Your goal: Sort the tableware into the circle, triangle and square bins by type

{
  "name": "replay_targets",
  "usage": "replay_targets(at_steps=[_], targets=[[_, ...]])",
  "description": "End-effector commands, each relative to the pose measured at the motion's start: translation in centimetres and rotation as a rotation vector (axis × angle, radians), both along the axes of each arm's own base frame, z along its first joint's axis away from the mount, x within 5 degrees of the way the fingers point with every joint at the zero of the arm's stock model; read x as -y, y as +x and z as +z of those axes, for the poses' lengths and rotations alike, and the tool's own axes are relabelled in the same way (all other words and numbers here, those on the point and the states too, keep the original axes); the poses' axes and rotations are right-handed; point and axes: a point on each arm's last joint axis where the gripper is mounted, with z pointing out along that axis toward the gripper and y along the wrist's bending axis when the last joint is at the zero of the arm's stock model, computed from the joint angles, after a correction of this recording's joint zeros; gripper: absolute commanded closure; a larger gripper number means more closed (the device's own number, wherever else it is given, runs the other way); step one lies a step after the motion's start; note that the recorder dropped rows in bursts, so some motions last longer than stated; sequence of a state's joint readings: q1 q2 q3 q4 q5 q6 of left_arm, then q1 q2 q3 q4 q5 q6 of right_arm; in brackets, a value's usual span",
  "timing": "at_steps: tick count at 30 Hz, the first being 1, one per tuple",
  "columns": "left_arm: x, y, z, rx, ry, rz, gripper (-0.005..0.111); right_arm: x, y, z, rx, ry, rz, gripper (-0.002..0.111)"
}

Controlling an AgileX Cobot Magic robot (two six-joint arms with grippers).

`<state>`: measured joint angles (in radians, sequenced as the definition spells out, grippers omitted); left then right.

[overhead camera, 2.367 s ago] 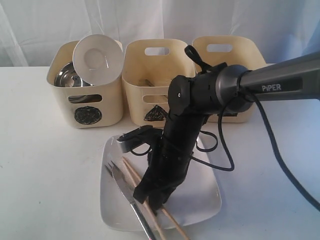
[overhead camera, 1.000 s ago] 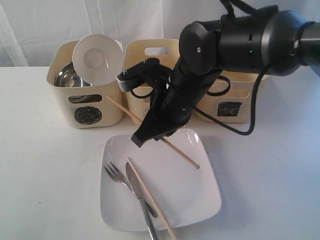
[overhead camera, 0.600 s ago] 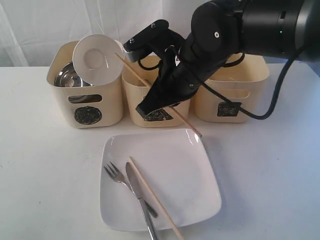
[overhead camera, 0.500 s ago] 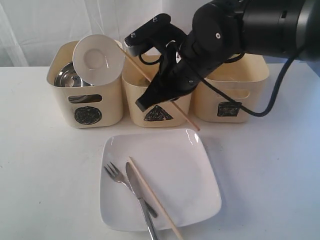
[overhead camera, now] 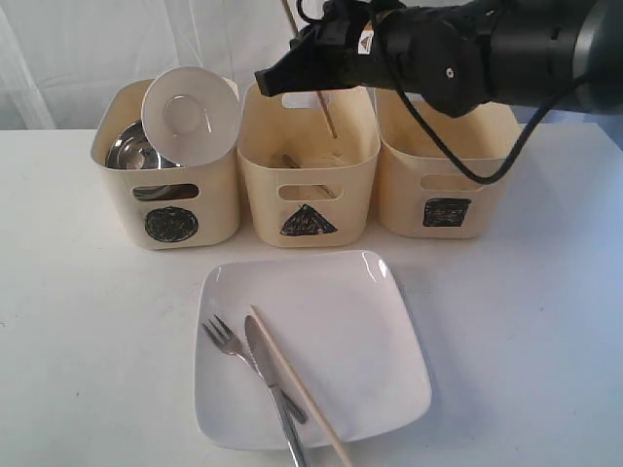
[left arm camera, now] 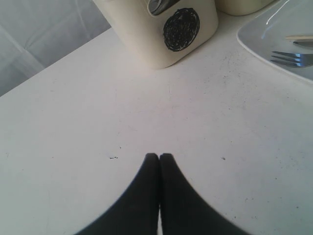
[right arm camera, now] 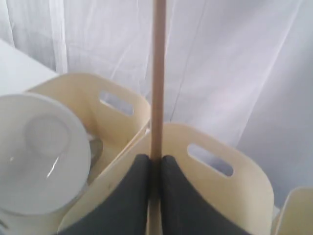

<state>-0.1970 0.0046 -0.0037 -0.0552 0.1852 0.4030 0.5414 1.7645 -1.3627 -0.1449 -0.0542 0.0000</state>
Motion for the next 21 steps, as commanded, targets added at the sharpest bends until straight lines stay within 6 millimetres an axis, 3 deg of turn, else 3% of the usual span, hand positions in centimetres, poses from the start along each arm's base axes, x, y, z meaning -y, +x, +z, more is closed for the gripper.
replay_targets(at_steps=[1,6,12,15,19,21], targets=[[0.0,0.0,-0.1,0.002,-0.006,-0.003,0.107,-0.6,1.6,-1.2,0.117,0.073,0.019,0.108],[0.0,0.0,-0.1,0.002,-0.006,-0.003,0.107,-0.8,3.3,-4.9,0.076,0.059,0.005,0.108],[0.0,0.0,-0.1,0.002,-0.006,-0.003,0.107,1.2,4.8,-7.9,-0.078,0.042,-0.091,0.105],[0.0,0.0,-0.1,0.002,-0.006,-0.003,0.107,1.9,5.1,-8.1,-0.094,0.033,-0.110,0.091],[0.0,0.0,-0.1,0.002,-0.006,-0.003,0.107,2.3,5.2,-8.1,-0.105,0.027,-0.120,0.061],[0.0,0.0,-0.1,0.002,-0.006,-0.003,0.107,2.3,5.2,-7.9,-0.101,0.029,-0.120,0.054]])
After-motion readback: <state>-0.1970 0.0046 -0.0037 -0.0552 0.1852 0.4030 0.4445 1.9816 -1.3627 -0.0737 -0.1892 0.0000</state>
